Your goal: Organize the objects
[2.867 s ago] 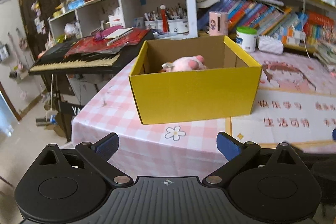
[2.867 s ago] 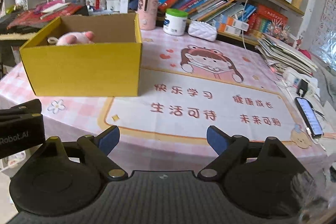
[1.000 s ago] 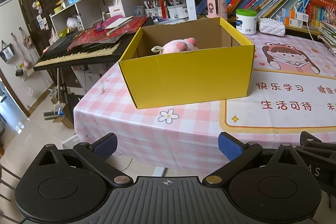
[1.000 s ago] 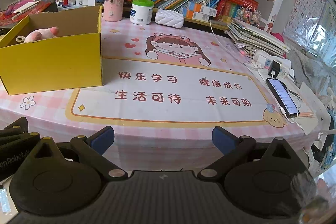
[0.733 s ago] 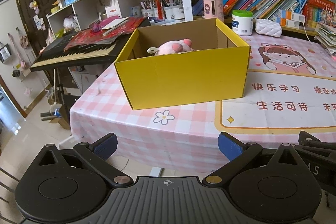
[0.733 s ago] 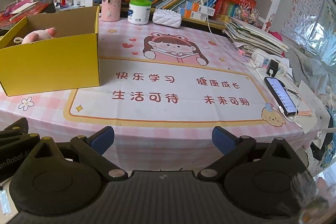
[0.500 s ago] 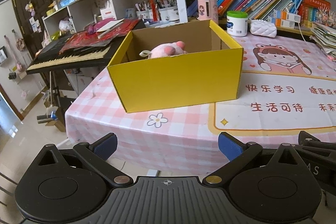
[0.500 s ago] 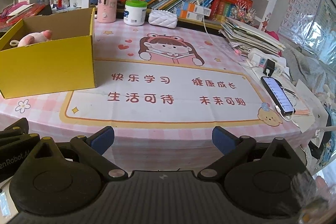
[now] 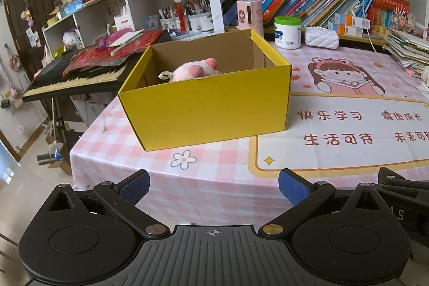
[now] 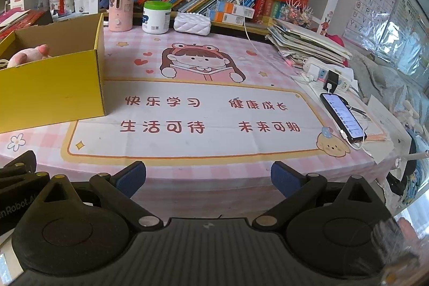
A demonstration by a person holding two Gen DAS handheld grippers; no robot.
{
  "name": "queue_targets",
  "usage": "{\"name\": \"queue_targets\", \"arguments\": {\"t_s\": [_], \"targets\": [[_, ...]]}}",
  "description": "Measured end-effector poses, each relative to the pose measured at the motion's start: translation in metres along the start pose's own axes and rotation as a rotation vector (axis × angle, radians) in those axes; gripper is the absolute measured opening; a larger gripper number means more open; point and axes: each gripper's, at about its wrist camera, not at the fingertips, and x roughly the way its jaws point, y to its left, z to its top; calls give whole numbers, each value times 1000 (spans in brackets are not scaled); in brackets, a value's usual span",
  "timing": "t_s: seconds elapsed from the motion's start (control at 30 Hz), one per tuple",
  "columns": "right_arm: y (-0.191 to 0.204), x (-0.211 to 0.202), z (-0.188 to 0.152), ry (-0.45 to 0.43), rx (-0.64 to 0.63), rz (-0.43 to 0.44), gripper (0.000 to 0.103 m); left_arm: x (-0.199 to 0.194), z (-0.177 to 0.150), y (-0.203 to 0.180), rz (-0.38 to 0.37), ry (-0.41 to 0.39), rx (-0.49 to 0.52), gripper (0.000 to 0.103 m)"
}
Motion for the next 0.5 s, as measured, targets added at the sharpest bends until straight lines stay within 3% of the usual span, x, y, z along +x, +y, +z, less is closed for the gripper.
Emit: {"name": "queue_targets", "arguments": {"t_s": [0.5], "targets": [[-11, 6, -1, 15, 26, -33, 101, 6, 3, -15, -41, 12, 25, 103]]}}
